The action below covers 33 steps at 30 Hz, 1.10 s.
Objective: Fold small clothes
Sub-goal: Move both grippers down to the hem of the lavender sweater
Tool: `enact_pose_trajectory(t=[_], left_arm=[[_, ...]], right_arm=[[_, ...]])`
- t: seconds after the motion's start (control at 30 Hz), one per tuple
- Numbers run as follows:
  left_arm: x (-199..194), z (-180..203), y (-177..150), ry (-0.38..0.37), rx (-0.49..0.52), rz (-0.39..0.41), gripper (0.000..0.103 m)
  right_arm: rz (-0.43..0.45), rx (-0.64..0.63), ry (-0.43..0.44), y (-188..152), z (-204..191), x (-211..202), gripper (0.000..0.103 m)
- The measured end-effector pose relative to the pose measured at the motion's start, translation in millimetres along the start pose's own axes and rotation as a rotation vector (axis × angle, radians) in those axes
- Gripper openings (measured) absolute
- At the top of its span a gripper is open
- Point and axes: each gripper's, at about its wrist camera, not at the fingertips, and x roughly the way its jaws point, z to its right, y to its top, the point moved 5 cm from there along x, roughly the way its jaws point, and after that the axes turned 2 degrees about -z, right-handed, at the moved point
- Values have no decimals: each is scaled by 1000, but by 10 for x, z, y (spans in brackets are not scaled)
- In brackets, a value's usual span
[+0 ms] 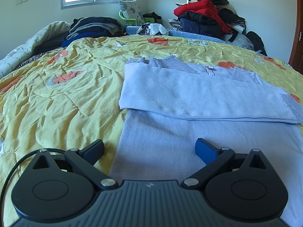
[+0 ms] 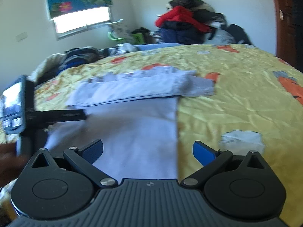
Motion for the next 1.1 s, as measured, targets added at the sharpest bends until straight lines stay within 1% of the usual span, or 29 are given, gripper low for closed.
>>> enact_pose_trajectory(t=[0.07,0.17,0.2,0.27,0.3,0.33,0.4,0.47,0.57,0.63,0.73,0.87,1.03,1.1], left_arm=[[-5,-11,2,-1,-4,-9,103],[-71,-16,2,-30,67,-72,103],[-116,-44,-20,-10,63,-77,103],[-290,-127,-98,63,52,-57,103],[-378,-152,-136,84,64,-39,103],[-465,-164,-173,89,88,-22,103],[-624,-189,-233,76,119,-9,103],[-756,-238,-282,63,104,-18,103],[-931,-301,-342,20,74,-38,103],[-1020,-321,-376,17,87,-41,103],[-1123,-294,-477,5,134,-72,103],[-1287,-294,-625,-39,156,-98,103],[-1392,-324,-758,-11,141,-131,103],[-1392,-348,-764,16,135,-146,103]], right_arm=[[15,-33,32,18,-144,-17,102],[27,-47,54,91,-341,7,101],[29,-50,65,110,-387,-7,101],[30,-76,87,127,-478,-46,101],[28,-94,92,120,-510,-74,101],[23,-110,91,106,-527,-95,101],[12,-128,73,59,-521,-133,101],[-9,-120,63,-1,-468,-150,101],[-34,-82,73,-63,-398,-171,99],[-39,-70,98,-67,-414,-198,99],[-37,-109,112,-77,-512,-248,99],[-65,-147,90,-126,-537,-315,99],[-105,-115,70,-202,-428,-408,98],[-138,-105,105,-229,-476,-461,96]])
